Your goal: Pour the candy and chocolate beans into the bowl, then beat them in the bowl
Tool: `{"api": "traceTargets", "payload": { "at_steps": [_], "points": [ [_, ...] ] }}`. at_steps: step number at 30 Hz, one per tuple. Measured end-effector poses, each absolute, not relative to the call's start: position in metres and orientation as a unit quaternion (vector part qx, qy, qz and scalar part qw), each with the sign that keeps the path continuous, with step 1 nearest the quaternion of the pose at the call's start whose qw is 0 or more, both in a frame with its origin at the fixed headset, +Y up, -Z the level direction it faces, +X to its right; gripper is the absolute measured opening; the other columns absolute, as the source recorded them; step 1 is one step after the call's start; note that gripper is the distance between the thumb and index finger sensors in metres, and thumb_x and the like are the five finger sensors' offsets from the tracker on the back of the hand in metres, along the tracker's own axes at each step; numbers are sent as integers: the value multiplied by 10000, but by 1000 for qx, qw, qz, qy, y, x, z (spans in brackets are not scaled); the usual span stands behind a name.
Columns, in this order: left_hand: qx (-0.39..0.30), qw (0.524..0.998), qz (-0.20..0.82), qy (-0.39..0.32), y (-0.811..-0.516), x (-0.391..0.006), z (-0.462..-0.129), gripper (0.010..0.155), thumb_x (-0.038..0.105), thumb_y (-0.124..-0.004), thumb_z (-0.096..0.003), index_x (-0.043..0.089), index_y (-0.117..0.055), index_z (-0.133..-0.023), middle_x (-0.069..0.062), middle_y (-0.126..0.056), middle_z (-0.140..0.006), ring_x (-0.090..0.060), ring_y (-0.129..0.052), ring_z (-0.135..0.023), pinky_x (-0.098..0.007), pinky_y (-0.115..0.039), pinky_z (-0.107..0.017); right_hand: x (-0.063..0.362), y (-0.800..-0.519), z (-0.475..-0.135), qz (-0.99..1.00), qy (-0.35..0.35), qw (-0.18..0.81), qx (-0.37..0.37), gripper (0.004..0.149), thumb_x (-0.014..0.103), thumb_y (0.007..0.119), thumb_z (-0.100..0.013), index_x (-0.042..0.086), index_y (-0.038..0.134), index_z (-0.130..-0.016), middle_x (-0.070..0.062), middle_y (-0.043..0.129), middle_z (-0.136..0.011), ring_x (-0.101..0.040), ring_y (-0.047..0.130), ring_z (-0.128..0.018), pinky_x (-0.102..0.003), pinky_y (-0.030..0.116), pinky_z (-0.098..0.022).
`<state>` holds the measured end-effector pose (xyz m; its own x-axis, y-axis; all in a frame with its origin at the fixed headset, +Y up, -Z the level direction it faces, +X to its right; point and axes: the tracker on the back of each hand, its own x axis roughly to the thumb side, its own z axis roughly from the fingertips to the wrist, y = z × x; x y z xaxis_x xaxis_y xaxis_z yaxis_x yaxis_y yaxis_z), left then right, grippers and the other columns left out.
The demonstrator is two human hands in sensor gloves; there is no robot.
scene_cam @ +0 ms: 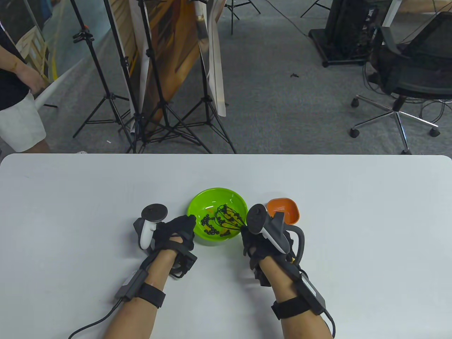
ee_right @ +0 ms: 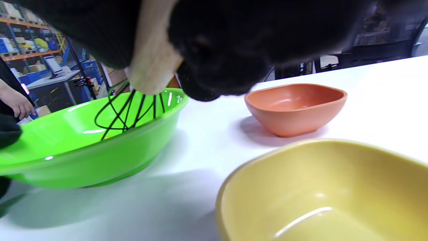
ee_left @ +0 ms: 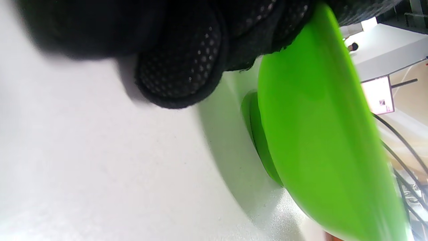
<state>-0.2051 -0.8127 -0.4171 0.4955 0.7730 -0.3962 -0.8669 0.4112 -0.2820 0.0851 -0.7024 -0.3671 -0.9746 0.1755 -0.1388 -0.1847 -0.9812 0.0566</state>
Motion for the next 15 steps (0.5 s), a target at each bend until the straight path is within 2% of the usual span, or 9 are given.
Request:
{"api": "traceTargets", "payload": {
  "at_steps": [7, 15],
  "points": [
    [-228, 834, 492, 105, -813, -206, -417, 447, 602, -658, -470, 221, -808, -649, 89, -939, -474, -138, -1056, -342, -249, -924, -205, 79, -719, -378, 986, 32, 141, -78, 571, 543, 744, -483, 75, 899, -771, -98, 993, -383, -200, 927, -54, -370, 862, 20],
    [-231, 827, 500, 108, -814, -206, -417, 452, 606, -647, -470, 227, -806, -657, 91, -937, -484, -137, -1054, -351, -247, -922, -212, 56, -727, -368, 990, 9, 138, -24, 564, 556, 752, -476, 106, 902, -782, -92, 996, -388, -201, 932, -61, -371, 865, 15]
  ]
}}
